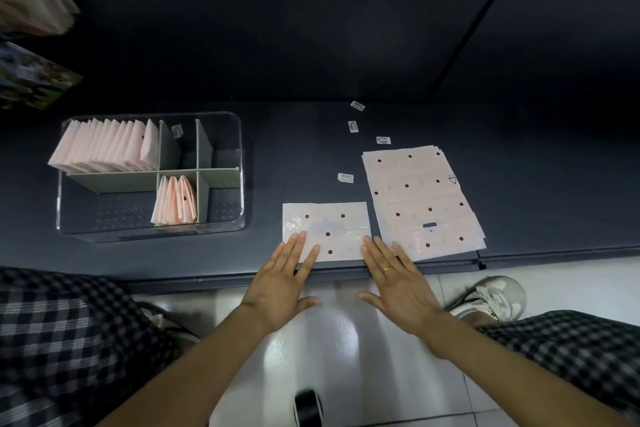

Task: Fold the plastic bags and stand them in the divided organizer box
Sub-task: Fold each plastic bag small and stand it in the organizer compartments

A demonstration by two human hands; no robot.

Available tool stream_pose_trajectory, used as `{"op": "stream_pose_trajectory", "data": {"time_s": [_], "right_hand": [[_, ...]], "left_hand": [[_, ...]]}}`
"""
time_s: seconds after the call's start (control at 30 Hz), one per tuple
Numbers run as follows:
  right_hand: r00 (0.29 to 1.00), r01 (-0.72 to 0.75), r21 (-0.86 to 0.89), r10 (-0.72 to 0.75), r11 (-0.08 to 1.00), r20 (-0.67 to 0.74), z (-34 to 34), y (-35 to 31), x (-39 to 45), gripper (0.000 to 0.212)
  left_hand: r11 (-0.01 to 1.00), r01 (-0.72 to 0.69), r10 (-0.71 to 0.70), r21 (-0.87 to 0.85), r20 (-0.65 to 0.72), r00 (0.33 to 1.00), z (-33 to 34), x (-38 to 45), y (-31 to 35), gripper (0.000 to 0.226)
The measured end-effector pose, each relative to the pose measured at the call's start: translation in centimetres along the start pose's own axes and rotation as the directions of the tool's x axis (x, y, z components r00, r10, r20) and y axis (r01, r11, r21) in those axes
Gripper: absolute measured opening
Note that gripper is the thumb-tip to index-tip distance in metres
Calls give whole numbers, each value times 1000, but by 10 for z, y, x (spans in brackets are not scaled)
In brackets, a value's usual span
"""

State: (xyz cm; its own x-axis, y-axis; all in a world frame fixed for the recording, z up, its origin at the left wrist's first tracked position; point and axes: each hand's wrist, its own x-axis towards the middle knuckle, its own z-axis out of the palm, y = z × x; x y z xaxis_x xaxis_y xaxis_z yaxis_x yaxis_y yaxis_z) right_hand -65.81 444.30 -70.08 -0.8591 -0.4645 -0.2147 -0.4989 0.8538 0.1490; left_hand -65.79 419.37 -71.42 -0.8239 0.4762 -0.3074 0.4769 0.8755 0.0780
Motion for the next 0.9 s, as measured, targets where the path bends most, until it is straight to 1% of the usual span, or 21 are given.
{"op": "stream_pose_trajectory", "data": {"time_s": [0.07,0.13,0.2,0.23,0.3,0.33,0.37,0.43,0.5,0.57,0.63,0.67,0.7,0.73,0.77,0.8,0.87,0.9], "right_hand": [[1000,11,-3,-11,1000,-5,2,11,-6,76],[998,41,-14,-41,999,-53,2,14,-5,75],[985,60,-13,-62,998,-161,1,13,2,69],[970,65,1,-63,998,-235,-2,12,7,62],[924,97,56,-69,994,-377,-8,11,19,40],[908,115,92,-67,989,-413,-10,10,25,36],[904,132,117,-72,984,-421,-11,9,31,34],[904,167,128,-100,978,-416,-13,7,40,28],[900,198,116,-134,973,-414,-13,8,47,29],[906,212,75,-167,974,-388,-15,12,51,37],[923,215,50,-186,975,-337,-17,16,53,37],[932,211,84,-175,974,-316,-18,18,54,32],[942,206,166,-149,964,-301,-19,19,55,24],[955,188,291,-105,938,-278,-20,19,56,15],[970,140,440,-35,887,-239,-21,20,56,10],[982,78,573,35,816,-183,-22,22,56,12],[992,-33,753,113,657,-55,-22,26,58,13],[991,-77,817,135,571,-1,-23,28,60,9]], "left_hand": [[1000,-11,11,0,1,1000,1,-9,-16,86],[999,-15,15,40,-4,1000,1,-16,-27,86],[998,-7,7,56,4,1000,1,-17,-29,86],[999,5,-5,47,2,1000,0,-16,-27,86],[999,35,-34,4,-22,999,-4,-13,-23,86],[999,43,-44,-16,-43,998,-9,-12,-22,85],[999,45,-47,-29,-79,996,-14,-11,-21,82],[998,32,-43,-61,-195,980,-20,-6,-21,67],[996,31,-53,-80,-287,956,-23,-1,-21,53],[991,52,-89,-126,-315,945,-24,3,-22,47],[979,84,-136,-184,-293,946,-24,8,-24,49],[973,103,-158,-205,-272,949,-25,11,-24,54],[968,114,-171,-222,-256,951,-25,14,-26,59],[962,118,-181,-248,-246,952,-26,16,-28,61],[950,114,-190,-289,-250,950,-25,18,-32,59],[932,114,-208,-344,-249,946,-26,20,-34,54],[874,127,-262,-470,-233,936,-26,23,-38,38],[834,134,-295,-535,-226,928,-25,24,-40,31]]}}
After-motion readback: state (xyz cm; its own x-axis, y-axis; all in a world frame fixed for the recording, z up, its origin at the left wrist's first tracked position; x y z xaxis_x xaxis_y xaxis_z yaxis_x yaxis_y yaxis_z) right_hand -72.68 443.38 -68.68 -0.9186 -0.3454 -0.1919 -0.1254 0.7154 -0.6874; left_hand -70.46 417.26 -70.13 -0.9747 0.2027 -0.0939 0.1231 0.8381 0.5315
